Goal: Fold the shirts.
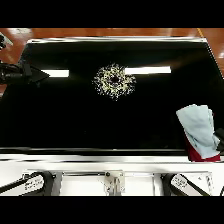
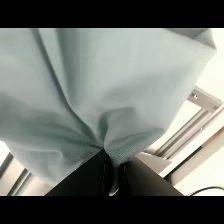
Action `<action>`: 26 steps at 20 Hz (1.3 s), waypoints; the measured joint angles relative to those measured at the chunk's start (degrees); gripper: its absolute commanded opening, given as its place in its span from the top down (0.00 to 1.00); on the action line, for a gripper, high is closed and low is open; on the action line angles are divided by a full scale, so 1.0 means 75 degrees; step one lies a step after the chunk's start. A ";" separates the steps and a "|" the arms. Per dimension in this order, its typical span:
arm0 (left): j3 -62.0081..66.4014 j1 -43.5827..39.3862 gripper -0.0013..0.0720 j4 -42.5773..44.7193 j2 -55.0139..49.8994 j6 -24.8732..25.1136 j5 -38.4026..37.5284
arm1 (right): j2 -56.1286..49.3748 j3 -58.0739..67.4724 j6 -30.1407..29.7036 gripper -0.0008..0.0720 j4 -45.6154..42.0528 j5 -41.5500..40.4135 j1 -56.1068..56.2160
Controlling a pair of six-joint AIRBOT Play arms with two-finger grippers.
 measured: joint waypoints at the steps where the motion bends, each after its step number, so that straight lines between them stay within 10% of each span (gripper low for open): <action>1: 0.0000 -0.0017 0.93 0.0000 0.0000 0.0003 0.0006 | 0.0032 -0.0233 0.0152 0.04 -0.0052 -0.0143 -0.0032; 7: 0.0000 -0.0111 0.93 0.0169 0.0000 0.0017 0.0117 | 0.0105 0.0032 0.0082 0.06 0.0076 -0.0810 -0.0099; 11: 0.0003 -0.1020 0.93 0.2419 -0.0073 -0.0877 0.0536 | 0.0146 0.1314 -0.0490 0.12 0.1743 -0.2087 0.0609; 12: 0.0009 -0.1445 0.83 0.3351 -0.0152 -0.1373 0.0527 | 0.0154 0.1530 -0.0673 0.12 0.2090 -0.2419 0.1093; 14: 0.0020 -0.2355 0.04 0.4852 -0.0396 -0.2098 0.0265 | 0.0096 0.1775 -0.0895 0.03 0.2282 -0.2736 0.2299; 26: 0.0460 -0.4182 0.04 0.7006 -0.0997 -0.3416 -0.0172 | -0.0746 0.2031 -0.0166 0.04 0.1614 -0.2224 0.5458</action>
